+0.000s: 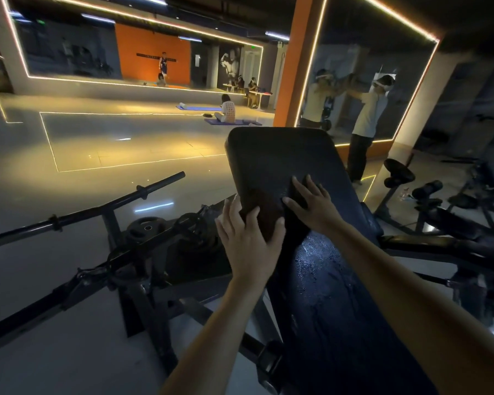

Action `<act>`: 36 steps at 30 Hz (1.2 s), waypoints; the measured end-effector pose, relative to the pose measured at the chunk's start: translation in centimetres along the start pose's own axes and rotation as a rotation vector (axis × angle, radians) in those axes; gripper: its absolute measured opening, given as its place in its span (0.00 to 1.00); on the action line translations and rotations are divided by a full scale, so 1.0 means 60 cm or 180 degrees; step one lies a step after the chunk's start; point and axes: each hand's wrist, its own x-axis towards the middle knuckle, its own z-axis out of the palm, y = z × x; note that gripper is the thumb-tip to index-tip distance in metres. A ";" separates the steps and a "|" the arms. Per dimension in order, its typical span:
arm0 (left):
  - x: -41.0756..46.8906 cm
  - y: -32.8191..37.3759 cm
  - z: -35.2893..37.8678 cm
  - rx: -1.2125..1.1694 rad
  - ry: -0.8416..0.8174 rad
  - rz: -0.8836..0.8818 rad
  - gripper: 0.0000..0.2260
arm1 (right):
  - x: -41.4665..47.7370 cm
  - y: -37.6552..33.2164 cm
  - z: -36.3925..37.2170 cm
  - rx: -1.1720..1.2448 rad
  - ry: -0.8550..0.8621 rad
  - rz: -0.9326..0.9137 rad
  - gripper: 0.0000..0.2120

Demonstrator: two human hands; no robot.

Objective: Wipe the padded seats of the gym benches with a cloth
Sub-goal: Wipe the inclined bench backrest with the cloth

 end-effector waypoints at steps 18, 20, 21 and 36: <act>-0.059 -0.071 0.013 -0.0476 -0.0130 0.0408 0.18 | 0.001 -0.014 -0.011 0.0063 -0.0102 0.0116 0.36; -0.011 -0.060 0.013 -0.0576 0.0059 0.0157 0.17 | 0.002 -0.015 -0.009 0.0032 -0.0106 0.0130 0.35; 0.016 -0.055 0.012 -0.0648 0.0098 0.0041 0.17 | 0.003 -0.016 -0.010 0.0030 -0.0113 0.0139 0.35; -0.062 -0.073 0.007 -0.0658 -0.0247 0.0460 0.16 | 0.007 -0.016 -0.012 -0.0031 -0.0129 0.0098 0.36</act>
